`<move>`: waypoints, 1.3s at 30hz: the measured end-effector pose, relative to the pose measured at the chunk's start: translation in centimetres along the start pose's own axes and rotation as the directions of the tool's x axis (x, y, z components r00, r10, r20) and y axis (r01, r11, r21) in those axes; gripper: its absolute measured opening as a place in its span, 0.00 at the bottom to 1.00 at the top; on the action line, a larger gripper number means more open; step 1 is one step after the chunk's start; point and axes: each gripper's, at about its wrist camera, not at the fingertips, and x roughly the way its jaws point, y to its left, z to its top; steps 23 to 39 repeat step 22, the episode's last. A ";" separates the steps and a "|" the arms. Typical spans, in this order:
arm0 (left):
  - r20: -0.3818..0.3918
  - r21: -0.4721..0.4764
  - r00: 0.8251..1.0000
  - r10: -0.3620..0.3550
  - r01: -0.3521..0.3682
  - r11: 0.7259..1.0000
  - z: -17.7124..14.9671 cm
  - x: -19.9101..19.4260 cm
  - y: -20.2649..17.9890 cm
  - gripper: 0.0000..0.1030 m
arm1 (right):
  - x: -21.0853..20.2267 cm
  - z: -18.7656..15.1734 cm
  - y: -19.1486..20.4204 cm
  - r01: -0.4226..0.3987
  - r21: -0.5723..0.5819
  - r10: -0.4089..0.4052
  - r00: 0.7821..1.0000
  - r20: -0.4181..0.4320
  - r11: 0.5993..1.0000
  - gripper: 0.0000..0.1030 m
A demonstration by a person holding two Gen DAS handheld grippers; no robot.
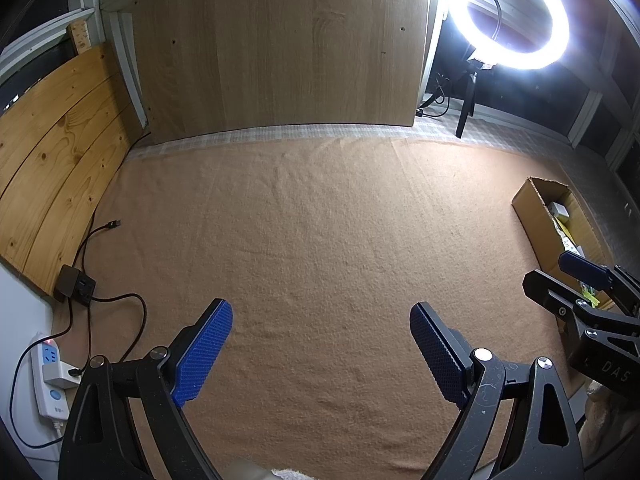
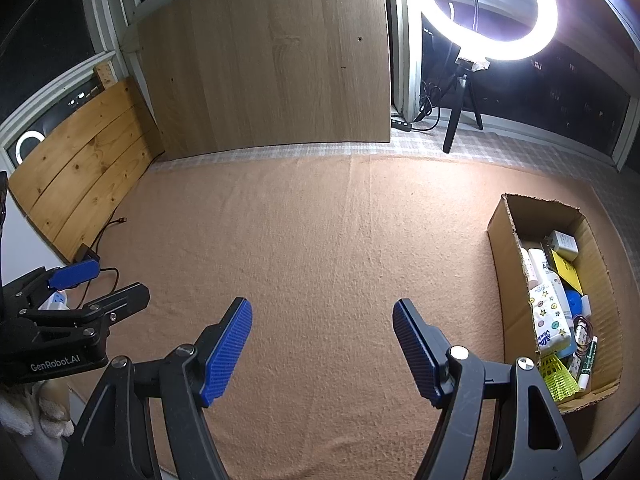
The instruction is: Organize objects
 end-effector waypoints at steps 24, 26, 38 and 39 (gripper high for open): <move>-0.030 0.010 1.000 -0.009 0.009 1.000 0.2 2.0 0.3 0.90 | 1.6 0.1 -0.2 0.004 0.008 -0.004 0.999 -0.035 1.000 0.67; -0.030 0.010 1.000 -0.009 0.009 1.000 0.2 2.0 0.3 0.90 | 1.6 0.1 -0.2 0.004 0.008 -0.004 0.999 -0.035 1.000 0.67; -0.030 0.010 1.000 -0.009 0.009 1.000 0.2 2.0 0.3 0.90 | 1.6 0.1 -0.2 0.004 0.008 -0.004 0.999 -0.035 1.000 0.67; -0.030 0.010 1.000 -0.009 0.009 1.000 0.2 2.0 0.3 0.90 | 1.6 0.1 -0.2 0.004 0.008 -0.004 0.999 -0.035 1.000 0.67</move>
